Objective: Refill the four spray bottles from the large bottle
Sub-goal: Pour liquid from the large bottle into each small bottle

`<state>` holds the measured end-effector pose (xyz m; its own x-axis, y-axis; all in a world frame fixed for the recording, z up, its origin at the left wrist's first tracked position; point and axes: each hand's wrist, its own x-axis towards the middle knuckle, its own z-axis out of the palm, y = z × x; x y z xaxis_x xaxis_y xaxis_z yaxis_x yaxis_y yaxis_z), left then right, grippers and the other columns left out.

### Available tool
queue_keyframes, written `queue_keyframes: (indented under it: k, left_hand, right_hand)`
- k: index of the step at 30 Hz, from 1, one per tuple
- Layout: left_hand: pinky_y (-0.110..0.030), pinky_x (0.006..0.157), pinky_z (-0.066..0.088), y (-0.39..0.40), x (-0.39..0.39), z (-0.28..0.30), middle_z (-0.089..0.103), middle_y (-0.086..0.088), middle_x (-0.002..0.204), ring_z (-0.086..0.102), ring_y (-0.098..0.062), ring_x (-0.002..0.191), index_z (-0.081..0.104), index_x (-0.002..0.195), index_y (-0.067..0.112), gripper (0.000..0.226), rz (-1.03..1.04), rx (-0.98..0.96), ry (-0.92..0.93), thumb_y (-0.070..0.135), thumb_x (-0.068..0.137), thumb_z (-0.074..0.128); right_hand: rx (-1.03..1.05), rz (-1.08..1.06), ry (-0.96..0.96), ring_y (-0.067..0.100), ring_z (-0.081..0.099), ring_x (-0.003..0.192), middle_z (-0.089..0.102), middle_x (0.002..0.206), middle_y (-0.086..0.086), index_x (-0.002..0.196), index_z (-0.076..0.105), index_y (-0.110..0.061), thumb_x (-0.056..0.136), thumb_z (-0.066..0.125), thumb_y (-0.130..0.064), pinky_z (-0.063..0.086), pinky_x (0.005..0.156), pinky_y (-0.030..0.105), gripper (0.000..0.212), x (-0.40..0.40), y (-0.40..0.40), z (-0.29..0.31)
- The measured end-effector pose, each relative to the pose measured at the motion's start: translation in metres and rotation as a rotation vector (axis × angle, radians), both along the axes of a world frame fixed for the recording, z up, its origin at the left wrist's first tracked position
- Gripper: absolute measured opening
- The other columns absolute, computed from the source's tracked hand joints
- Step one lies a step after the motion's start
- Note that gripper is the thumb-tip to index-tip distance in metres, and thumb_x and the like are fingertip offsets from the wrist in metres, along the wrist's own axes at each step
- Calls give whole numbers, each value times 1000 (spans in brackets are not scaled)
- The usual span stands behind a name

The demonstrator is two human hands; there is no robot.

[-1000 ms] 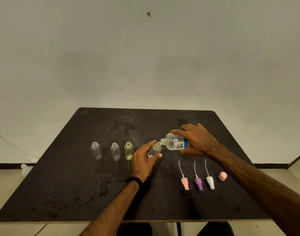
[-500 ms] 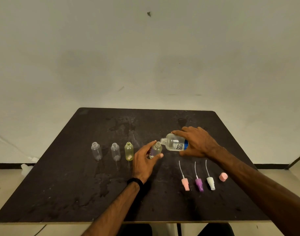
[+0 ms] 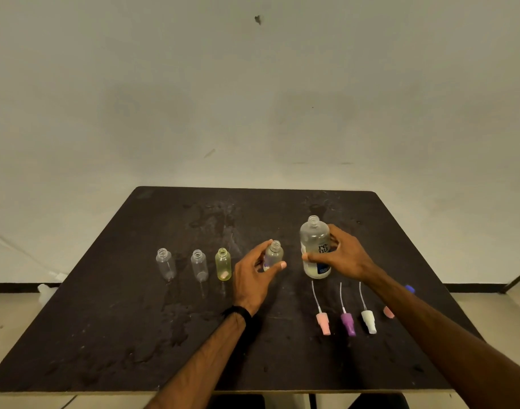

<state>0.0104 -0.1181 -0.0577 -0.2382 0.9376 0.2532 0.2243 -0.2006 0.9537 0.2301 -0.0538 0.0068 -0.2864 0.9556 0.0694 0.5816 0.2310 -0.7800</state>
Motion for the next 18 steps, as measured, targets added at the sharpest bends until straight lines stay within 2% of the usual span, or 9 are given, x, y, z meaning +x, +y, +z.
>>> queue_keyframes:
  k: [4, 7, 18]
  left_hand:
    - [-11, 92, 50, 3, -2, -3, 70, 9, 123, 65, 3, 112, 63, 134, 21, 61, 6, -22, 2, 20, 77, 86]
    - [-10, 92, 49, 5, -2, -7, 70, 8, 124, 64, 2, 113, 62, 135, 19, 62, 10, -44, -2, 18, 78, 86]
    - [-11, 92, 50, 11, -2, -17, 69, 8, 125, 63, 6, 113, 60, 136, 17, 62, 6, -93, -45, 13, 79, 84]
  right_hand:
    - [-39, -128, 185, 6, 67, 99, 68, 109, -11, 123, 56, -27, 61, 91, -35, 53, 79, 19, 72, 8, 8, -12]
    - [-56, -196, 273, 10, 66, 101, 68, 111, -8, 123, 56, -24, 61, 91, -28, 55, 80, 22, 71, 13, 12, -19]
    - [-72, -195, 280, 14, 64, 108, 67, 117, -8, 127, 54, -28, 56, 93, -36, 55, 94, 41, 81, 21, 24, -38]
